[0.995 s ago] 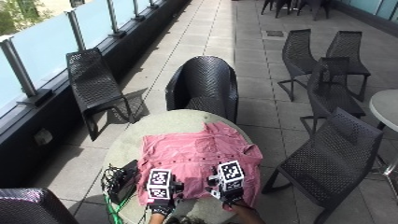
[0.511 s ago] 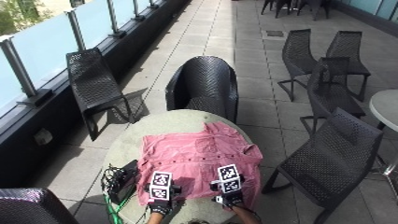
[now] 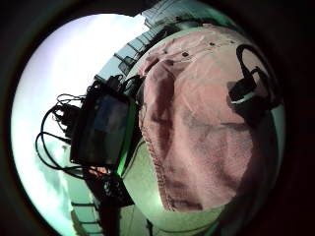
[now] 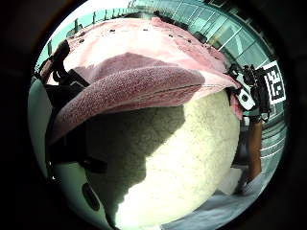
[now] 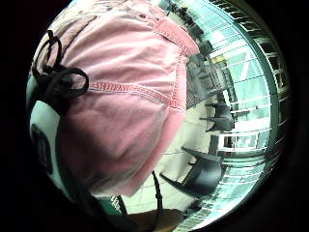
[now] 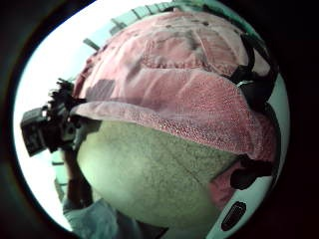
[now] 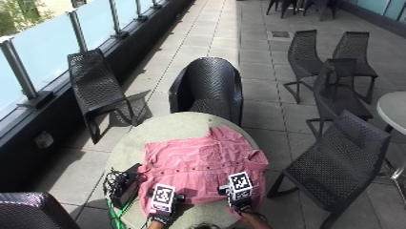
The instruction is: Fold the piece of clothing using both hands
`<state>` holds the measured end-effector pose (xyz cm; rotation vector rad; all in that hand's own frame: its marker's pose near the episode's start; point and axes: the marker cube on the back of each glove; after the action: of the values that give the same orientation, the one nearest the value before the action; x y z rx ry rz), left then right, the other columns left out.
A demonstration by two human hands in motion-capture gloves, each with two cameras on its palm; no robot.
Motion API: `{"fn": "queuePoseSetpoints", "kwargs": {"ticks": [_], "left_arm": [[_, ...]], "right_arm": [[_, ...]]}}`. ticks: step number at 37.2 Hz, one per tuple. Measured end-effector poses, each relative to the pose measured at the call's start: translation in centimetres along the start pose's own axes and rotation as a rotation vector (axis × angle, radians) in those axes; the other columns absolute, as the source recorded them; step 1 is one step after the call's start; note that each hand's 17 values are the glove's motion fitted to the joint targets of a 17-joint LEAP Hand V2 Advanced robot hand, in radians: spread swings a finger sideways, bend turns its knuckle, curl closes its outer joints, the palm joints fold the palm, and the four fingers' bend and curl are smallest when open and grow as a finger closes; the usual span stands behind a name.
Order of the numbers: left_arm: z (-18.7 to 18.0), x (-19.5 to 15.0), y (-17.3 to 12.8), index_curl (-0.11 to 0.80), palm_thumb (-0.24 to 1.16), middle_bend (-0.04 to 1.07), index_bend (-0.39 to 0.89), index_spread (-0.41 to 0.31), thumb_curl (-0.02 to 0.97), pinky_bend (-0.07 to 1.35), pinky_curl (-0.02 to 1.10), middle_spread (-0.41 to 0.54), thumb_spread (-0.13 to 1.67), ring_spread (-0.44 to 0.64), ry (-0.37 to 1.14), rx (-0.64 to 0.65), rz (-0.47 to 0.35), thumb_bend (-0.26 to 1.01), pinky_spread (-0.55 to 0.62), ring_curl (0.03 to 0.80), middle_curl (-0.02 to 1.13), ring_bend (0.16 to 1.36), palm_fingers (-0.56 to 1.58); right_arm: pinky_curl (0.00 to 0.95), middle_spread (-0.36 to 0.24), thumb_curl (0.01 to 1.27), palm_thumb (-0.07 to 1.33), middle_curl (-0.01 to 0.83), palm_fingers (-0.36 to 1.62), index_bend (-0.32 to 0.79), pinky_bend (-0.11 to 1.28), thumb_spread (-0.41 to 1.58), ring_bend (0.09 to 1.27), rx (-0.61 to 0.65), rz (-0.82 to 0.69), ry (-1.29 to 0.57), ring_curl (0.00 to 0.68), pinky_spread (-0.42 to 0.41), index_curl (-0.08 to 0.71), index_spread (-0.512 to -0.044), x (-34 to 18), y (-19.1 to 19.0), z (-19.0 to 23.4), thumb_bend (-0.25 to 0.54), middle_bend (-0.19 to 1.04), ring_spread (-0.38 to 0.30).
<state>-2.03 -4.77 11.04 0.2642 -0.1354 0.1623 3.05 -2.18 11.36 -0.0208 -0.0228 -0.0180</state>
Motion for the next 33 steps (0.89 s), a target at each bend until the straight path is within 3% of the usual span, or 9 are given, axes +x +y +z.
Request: {"fn": "queuePoseSetpoints", "kwargs": {"ticks": [5,11,14,17,20,25,27,30,33], "left_arm": [[-4.4,0.6,4.1,0.337,0.72,0.33,0.33,-0.282,0.383,0.33,0.32,-0.27,1.22,-0.27,0.186,-0.21,0.041,0.13,-0.12,0.303,0.39,0.63,1.15],[-9.9,0.2,4.9,0.353,0.76,0.43,0.25,-0.312,0.396,0.32,0.35,-0.334,1.21,-0.33,0.235,-0.372,0.168,0.11,-0.22,0.334,0.44,0.63,1.28],[-12.9,-0.3,3.7,0.36,0.77,0.45,0.22,-0.321,0.403,0.33,0.36,-0.354,1.2,-0.36,0.208,-0.462,0.223,0.1,-0.26,0.349,0.45,0.65,1.32],[-14.6,-1.3,0.2,0.368,0.79,0.45,0.2,-0.325,0.407,0.35,0.37,-0.363,1.2,-0.38,0.183,-0.485,0.23,0.1,-0.29,0.364,0.46,0.67,1.33],[-14.8,-2.7,-5.1,0.375,0.8,0.46,0.18,-0.328,0.409,0.36,0.39,-0.368,1.2,-0.39,0.135,-0.451,0.156,0.09,-0.31,0.383,0.47,0.71,1.34],[-10.1,-5.5,-15.4,0.396,0.83,0.46,0.19,-0.334,0.411,0.33,0.39,-0.374,1.22,-0.41,0.116,-0.398,-0.017,0.09,-0.32,0.424,0.48,0.82,1.36],[-9.0,-5.9,-16.7,0.405,0.83,0.47,0.2,-0.338,0.408,0.32,0.4,-0.374,1.24,-0.41,0.155,-0.448,-0.065,0.08,-0.33,0.438,0.48,0.85,1.37],[-9.7,-5.6,-15.8,0.418,0.84,0.48,0.2,-0.341,0.407,0.31,0.4,-0.375,1.25,-0.41,0.186,-0.541,-0.131,0.08,-0.33,0.455,0.49,0.88,1.35],[-7.9,-5.5,-15.2,0.433,0.85,0.49,0.21,-0.347,0.403,0.3,0.41,-0.374,1.28,-0.4,0.161,-0.592,-0.157,0.08,-0.32,0.467,0.5,0.9,1.34]], "right_arm": [[0.328,-0.207,0.34,0.88,0.374,1.24,0.22,0.44,1.26,0.54,-0.101,-0.073,-0.088,0.326,-0.142,0.331,-0.318,0.2,2.8,-3.3,0.302,0.33,-0.23],[0.356,-0.235,0.32,0.9,0.423,1.37,0.13,0.48,1.28,0.64,-0.454,-0.234,-0.232,0.385,-0.26,0.337,-0.306,0.9,4.7,-9.0,0.287,0.42,-0.259],[0.376,-0.239,0.31,0.89,0.434,1.39,0.12,0.53,1.29,0.69,-0.537,-0.278,-0.299,0.41,-0.292,0.334,-0.304,1.4,3.1,-11.2,0.277,0.43,-0.261],[0.395,-0.241,0.3,0.9,0.445,1.38,0.12,0.57,1.3,0.73,-0.547,-0.272,-0.375,0.43,-0.304,0.331,-0.303,2.2,-1.0,-12.4,0.27,0.44,-0.258],[0.414,-0.238,0.29,0.89,0.463,1.38,0.11,0.61,1.3,0.77,-0.524,-0.227,-0.45,0.449,-0.307,0.324,-0.301,2.2,-5.1,-14.9,0.256,0.48,-0.251],[0.452,-0.229,0.27,0.85,0.5,1.39,0.11,0.69,1.3,0.83,-0.474,0.091,-0.35,0.479,-0.286,0.316,-0.304,2.5,-12.3,-16.6,0.208,0.57,-0.239],[0.463,-0.226,0.26,0.84,0.509,1.37,0.12,0.71,1.3,0.85,-0.478,0.157,-0.325,0.491,-0.278,0.317,-0.304,2.5,-14.7,-15.0,0.194,0.59,-0.238],[0.477,-0.223,0.25,0.79,0.519,1.36,0.14,0.73,1.25,0.87,-0.498,0.159,-0.323,0.502,-0.273,0.324,-0.305,1.8,-16.9,-12.3,0.143,0.61,-0.23],[0.487,-0.217,0.25,0.78,0.526,1.36,0.18,0.74,1.18,0.88,-0.514,0.17,-0.268,0.51,-0.264,0.341,-0.304,1.3,-18.1,-9.5,0.103,0.62,-0.228]]}}
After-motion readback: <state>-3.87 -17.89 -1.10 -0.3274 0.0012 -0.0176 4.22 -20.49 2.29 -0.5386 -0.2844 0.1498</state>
